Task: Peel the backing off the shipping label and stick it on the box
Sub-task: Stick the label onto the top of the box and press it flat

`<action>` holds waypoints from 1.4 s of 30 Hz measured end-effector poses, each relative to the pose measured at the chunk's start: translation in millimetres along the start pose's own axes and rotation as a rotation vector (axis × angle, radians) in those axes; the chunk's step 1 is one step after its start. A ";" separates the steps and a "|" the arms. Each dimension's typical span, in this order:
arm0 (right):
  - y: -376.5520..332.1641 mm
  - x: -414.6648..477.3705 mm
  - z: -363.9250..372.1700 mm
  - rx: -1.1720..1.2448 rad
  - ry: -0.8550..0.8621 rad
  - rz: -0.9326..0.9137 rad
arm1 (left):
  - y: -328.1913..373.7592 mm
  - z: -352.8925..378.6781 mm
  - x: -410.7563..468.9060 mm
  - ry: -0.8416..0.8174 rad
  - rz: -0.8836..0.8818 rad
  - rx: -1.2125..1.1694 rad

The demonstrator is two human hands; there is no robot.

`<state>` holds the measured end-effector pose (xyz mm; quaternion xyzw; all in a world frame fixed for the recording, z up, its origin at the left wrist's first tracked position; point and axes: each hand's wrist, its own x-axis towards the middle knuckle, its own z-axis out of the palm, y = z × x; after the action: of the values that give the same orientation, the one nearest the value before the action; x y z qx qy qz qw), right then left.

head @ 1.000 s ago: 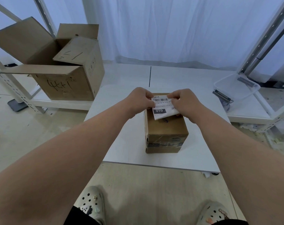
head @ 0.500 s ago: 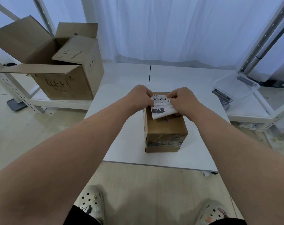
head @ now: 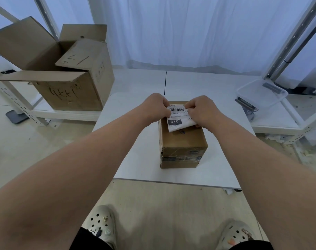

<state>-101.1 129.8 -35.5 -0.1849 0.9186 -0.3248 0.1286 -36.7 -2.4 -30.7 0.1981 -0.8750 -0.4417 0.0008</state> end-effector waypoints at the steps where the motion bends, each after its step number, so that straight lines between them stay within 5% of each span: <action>1: -0.2 0.0 0.0 0.001 -0.002 0.001 | 0.4 0.2 0.0 0.003 0.001 0.004; 17: 1.5 1.4 2.0 0.027 -0.026 -0.002 | 0.0 -2.2 5.5 -0.056 -0.008 0.115; 27: -8.9 0.5 0.1 -0.247 -0.145 -0.064 | 2.6 3.5 3.8 -0.075 0.042 0.312; 36: -0.8 1.0 0.7 0.034 -0.083 0.039 | -0.8 -2.8 2.3 -0.028 0.096 0.532; 42: -1.9 -0.3 -3.9 0.088 -0.137 0.052 | -16.2 0.6 1.2 -0.073 0.319 0.832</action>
<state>-101.8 130.7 -31.3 -0.1767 0.8969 -0.3481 0.2076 -32.3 -11.0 -43.8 0.0287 -0.9973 -0.0532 -0.0416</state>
